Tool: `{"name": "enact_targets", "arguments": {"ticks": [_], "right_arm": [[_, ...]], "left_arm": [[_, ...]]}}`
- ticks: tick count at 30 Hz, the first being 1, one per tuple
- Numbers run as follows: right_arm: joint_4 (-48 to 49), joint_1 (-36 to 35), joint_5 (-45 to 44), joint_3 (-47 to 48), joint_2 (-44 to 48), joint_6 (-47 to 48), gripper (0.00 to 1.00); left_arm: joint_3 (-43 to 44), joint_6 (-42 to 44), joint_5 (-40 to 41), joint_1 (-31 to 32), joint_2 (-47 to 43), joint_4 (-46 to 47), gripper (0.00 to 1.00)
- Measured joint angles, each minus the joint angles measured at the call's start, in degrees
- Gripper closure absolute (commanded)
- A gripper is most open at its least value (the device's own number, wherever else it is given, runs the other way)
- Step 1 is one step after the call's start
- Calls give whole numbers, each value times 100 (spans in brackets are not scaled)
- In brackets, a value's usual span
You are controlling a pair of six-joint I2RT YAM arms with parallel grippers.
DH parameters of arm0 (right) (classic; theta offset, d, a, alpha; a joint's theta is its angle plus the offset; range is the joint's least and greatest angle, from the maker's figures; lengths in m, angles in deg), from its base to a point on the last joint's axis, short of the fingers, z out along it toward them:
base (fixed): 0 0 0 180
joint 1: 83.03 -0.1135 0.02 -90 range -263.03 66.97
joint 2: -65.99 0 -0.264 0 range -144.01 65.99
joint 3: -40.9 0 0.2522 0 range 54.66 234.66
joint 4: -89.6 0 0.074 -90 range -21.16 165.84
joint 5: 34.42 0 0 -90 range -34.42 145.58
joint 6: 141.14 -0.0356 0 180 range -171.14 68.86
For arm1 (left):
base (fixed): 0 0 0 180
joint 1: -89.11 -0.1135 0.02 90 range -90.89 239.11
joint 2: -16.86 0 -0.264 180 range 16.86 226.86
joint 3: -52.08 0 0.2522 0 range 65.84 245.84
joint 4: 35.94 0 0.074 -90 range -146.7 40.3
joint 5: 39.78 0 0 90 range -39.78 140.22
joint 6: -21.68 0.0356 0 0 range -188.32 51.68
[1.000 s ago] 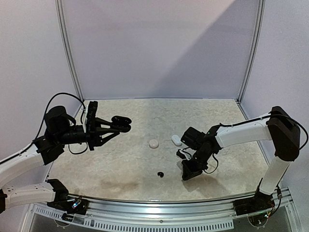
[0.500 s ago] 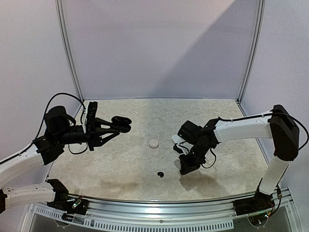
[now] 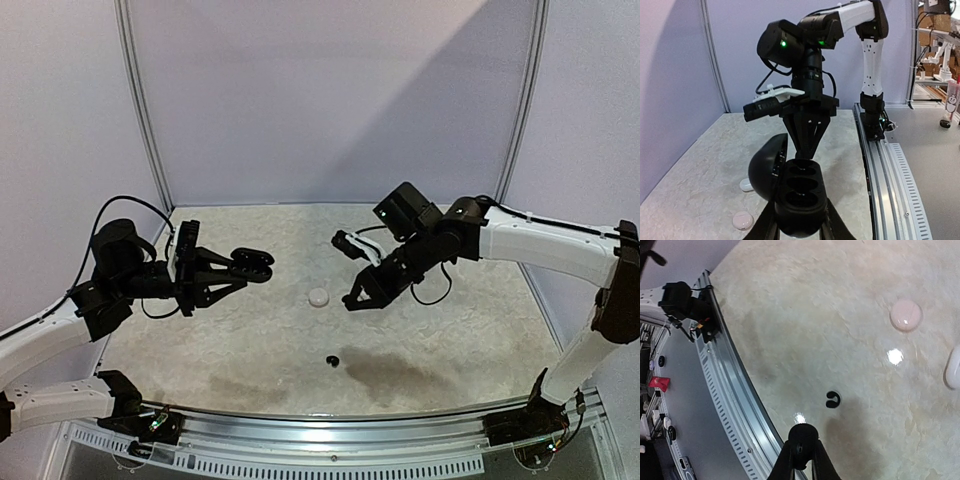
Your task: Insert the wireless bluetooth earbuds into the charging case
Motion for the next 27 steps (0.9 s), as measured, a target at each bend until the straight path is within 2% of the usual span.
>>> {"name": "enact_targets", "arguments": {"ticks": [12, 19, 27], "right_arm": [[306, -796, 138, 1606, 490, 1357, 98], [-138, -1182, 4, 2852, -2, 2155, 99], [-671, -1473, -280, 3130, -356, 2586, 100]], "left_arm": [[61, 393, -348, 4, 188, -42, 100], [175, 855, -623, 61, 190, -74, 100], [175, 999, -831, 284, 190, -68, 100]]}}
